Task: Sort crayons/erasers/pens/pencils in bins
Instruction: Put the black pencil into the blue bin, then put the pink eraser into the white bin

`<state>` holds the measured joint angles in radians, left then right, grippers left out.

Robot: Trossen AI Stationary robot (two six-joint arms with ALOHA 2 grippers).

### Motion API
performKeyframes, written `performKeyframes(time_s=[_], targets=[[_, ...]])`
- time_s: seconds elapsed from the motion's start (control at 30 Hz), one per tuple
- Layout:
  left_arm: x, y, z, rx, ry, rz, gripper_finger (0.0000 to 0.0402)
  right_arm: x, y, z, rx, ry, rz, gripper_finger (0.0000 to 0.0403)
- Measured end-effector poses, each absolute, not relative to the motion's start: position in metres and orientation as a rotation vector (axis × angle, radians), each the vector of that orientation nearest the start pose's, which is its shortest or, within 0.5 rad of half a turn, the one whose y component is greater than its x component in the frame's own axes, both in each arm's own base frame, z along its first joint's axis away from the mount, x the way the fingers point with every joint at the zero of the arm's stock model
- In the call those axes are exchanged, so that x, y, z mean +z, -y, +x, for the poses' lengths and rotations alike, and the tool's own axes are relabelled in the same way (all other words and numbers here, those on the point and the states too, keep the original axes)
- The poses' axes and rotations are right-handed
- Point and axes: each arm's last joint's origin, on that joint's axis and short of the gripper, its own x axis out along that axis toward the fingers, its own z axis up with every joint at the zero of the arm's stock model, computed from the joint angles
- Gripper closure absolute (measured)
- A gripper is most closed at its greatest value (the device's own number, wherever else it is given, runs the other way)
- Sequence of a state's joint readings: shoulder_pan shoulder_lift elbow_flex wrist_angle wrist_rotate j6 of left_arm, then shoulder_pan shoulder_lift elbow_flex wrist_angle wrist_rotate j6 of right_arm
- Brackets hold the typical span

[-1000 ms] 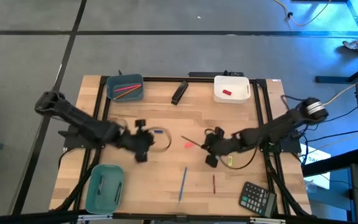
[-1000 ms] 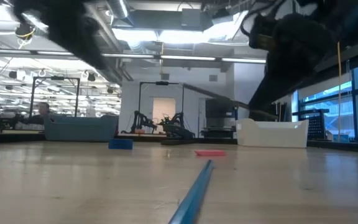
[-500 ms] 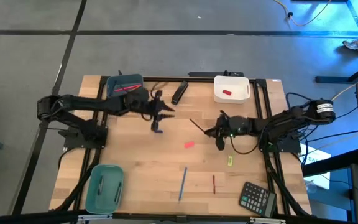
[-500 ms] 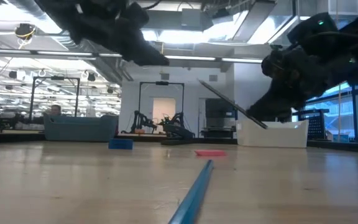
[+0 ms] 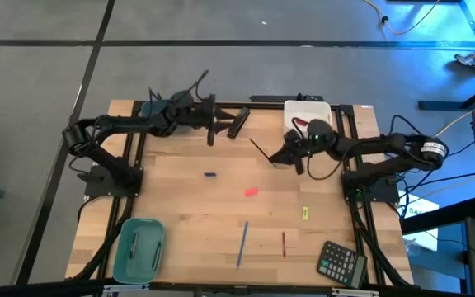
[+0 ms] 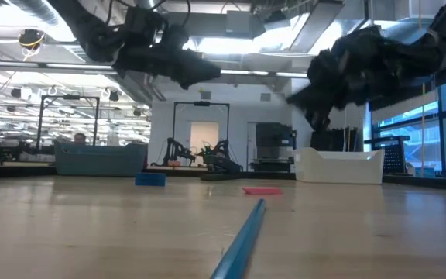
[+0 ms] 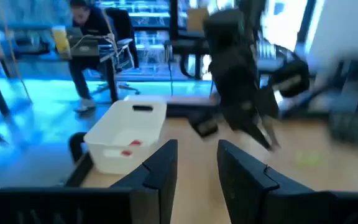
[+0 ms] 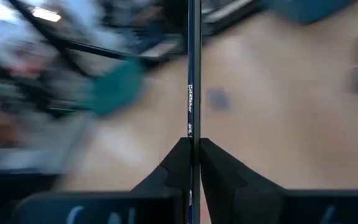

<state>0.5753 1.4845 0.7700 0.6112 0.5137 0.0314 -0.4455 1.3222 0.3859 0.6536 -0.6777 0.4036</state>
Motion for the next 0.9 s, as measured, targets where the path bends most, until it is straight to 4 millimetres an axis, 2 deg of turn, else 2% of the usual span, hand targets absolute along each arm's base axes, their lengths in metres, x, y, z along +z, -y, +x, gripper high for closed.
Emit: performKeyframes(time_s=[0.1, 0.27, 0.4, 0.57, 0.67, 0.73, 0.8, 0.9], targets=[[0.251, -0.164, 0.273, 0.076, -0.058, -0.176, 0.0299, 0.187, 0.087, 0.215, 0.319, -0.281, 0.695, 0.0373], [0.246, -0.153, 0.278, 0.039, -0.112, -0.214, 0.0299, 0.196, 0.078, 0.198, 0.346, -0.354, 0.787, 0.0391], [0.240, -0.144, 0.283, 0.044, -0.163, -0.221, 0.0301, 0.201, 0.079, 0.178, 0.220, -0.387, 0.769, 0.0392], [0.239, -0.146, 0.285, 0.154, -0.160, -0.145, 0.0301, 0.206, 0.082, 0.163, 0.096, -0.375, 0.721, 0.0391], [0.236, -0.154, 0.281, 0.179, -0.173, -0.146, 0.0300, 0.206, 0.085, 0.162, 0.061, -0.364, 0.717, 0.0391], [0.240, -0.162, 0.276, 0.223, -0.156, -0.159, 0.0302, 0.199, 0.088, 0.160, -0.059, -0.406, 0.719, 0.0391], [0.246, -0.171, 0.270, 0.292, -0.131, -0.195, 0.0303, 0.191, 0.090, 0.159, -0.173, -0.465, 0.681, 0.0389], [0.263, -0.184, 0.260, 0.345, -0.080, -0.225, 0.0303, 0.178, 0.093, 0.160, -0.245, -0.558, 0.639, 0.0375]])
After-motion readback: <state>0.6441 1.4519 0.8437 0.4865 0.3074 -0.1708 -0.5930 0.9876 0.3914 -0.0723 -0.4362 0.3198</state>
